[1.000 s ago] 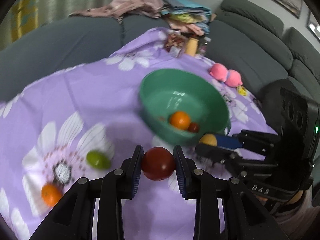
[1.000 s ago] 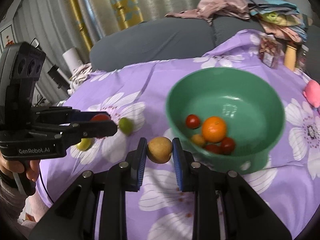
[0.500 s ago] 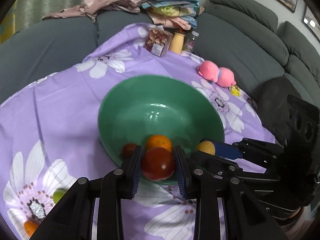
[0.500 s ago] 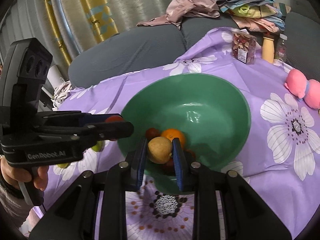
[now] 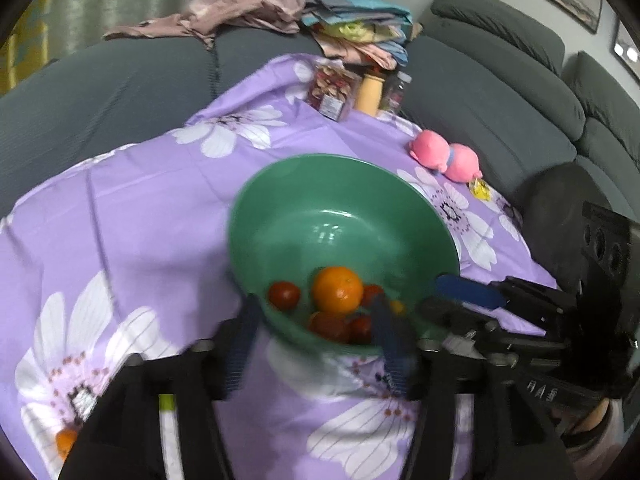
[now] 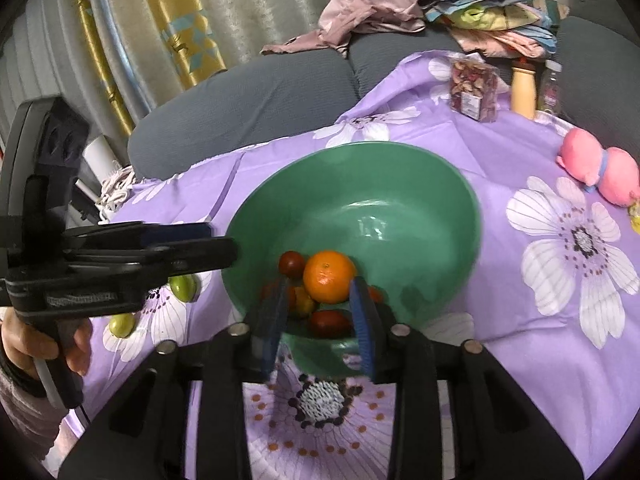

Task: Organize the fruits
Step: 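Carry both fruits over the green bowl and open both tools, then move both tools back toward the orange and green fruits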

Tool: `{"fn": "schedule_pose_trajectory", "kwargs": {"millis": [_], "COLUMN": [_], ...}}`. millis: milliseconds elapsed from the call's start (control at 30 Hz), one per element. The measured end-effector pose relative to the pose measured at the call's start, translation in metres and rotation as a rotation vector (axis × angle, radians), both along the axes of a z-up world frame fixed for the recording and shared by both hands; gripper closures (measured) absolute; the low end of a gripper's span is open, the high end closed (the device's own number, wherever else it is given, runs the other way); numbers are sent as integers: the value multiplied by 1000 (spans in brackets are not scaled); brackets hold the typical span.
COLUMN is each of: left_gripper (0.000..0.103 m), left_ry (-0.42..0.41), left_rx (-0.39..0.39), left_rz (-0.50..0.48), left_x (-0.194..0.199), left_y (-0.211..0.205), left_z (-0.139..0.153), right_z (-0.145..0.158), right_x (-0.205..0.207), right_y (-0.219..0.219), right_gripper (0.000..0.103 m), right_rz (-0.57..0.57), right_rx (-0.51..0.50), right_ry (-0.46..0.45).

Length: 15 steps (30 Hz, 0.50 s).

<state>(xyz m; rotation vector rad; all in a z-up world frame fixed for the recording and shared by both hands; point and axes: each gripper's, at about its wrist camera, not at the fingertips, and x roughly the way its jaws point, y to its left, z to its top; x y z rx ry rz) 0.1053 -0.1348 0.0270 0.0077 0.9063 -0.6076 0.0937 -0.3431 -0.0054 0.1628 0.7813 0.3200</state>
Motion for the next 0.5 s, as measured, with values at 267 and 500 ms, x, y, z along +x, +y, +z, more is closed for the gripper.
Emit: {"fn": "schedule_pose_trajectory", "kwargs": {"millis": [267, 500], "left_gripper": [34, 34], "left_ry": [46, 155], "left_rx": [4, -11], "left_rz": [131, 219], "left_x": [-35, -69], "left_y": [63, 112], "left_z": [-11, -37], "right_z": [4, 11], "right_x": [-21, -35], "right_y": [-13, 18], "right_gripper": [59, 56], "right_rz": [-41, 34], "right_rx": [32, 1], "right_ry": [14, 18]}}
